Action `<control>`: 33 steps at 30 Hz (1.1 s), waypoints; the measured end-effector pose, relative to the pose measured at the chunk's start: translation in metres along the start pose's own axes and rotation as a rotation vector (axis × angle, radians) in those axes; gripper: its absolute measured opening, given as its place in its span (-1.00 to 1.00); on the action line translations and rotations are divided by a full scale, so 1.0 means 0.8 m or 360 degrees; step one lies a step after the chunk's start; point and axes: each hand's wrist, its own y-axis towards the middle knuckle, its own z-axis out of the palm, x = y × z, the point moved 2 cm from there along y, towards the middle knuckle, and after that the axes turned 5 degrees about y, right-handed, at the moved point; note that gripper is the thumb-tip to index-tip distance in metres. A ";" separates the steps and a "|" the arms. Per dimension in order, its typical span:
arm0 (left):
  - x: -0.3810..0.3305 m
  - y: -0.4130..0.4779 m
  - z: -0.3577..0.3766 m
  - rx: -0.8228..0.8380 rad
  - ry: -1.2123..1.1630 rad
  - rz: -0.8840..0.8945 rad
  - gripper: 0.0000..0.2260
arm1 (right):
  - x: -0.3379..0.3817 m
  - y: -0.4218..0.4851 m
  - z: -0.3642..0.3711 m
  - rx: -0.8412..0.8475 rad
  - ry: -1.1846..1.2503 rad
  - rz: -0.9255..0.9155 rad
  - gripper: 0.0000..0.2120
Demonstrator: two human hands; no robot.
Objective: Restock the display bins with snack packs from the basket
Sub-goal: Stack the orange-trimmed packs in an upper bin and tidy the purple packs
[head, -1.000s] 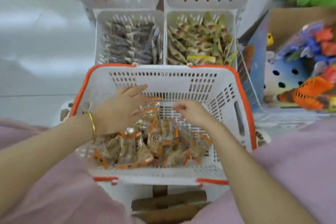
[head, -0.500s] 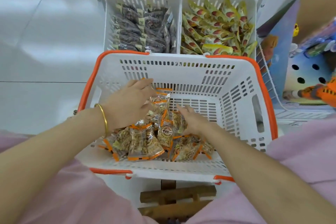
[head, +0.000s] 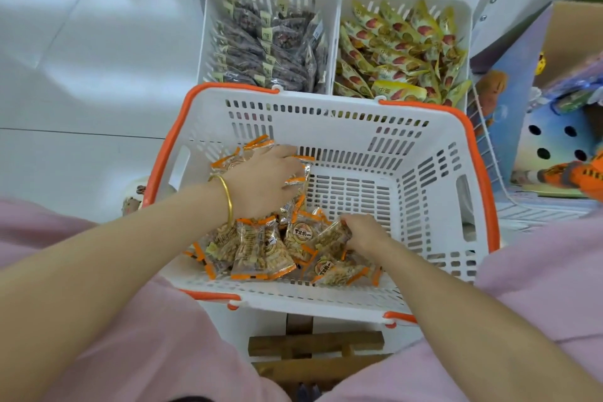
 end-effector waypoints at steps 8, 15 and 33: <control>-0.014 -0.001 -0.003 -0.0008 -0.0010 0.0035 -0.66 | -0.004 -0.017 -0.019 -0.0191 0.0205 0.0101 -0.66; -0.022 0.004 -0.009 -0.0121 -0.0189 0.0073 -0.45 | 0.044 -0.041 -0.117 -0.0407 0.1056 -0.0051 -0.77; 0.028 -0.021 -0.154 0.0042 -0.2412 -0.0297 -0.77 | 0.166 -0.132 -0.332 -0.0151 0.1855 -0.0643 -0.80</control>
